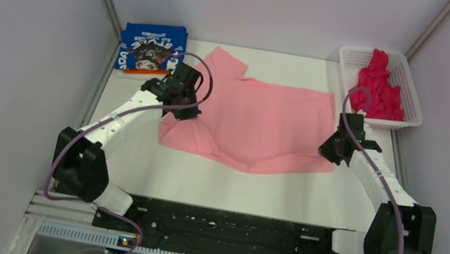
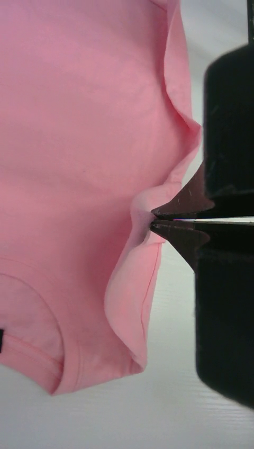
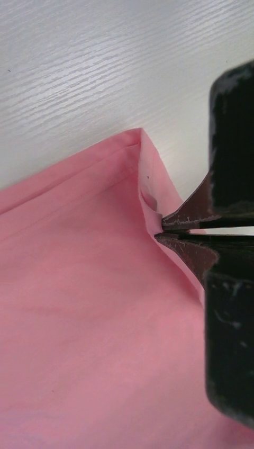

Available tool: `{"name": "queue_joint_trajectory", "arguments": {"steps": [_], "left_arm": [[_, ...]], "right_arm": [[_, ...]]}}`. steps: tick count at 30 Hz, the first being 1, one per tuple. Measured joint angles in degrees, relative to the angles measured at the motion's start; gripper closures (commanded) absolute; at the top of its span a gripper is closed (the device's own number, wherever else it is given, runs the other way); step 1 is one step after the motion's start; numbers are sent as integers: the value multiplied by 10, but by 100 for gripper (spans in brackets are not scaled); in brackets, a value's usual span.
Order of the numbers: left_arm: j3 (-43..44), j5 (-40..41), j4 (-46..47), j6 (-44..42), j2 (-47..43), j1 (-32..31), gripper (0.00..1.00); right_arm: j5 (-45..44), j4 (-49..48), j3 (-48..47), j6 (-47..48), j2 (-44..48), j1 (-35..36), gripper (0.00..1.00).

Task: Fold and stack the t-shirts
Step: Fold the flattened tshirt in 1/3 of the way

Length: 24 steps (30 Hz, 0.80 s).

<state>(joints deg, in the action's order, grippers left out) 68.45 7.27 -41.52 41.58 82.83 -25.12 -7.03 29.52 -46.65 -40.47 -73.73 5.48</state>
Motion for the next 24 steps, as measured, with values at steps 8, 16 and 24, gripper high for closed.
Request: {"name": "queue_joint_trajectory", "arguments": {"steps": [8, 16, 24], "left_arm": [[99, -6, -5, -26, 81, 42, 100], [130, -4, -25, -38, 130, 63, 100], [135, -1, -32, -38, 138, 92, 100]], "right_arm": [[5, -7, -30, 14, -38, -27, 100], [7, -39, -30, 25, -53, -40, 100], [5, -74, -21, 25, -52, -54, 100]]}}
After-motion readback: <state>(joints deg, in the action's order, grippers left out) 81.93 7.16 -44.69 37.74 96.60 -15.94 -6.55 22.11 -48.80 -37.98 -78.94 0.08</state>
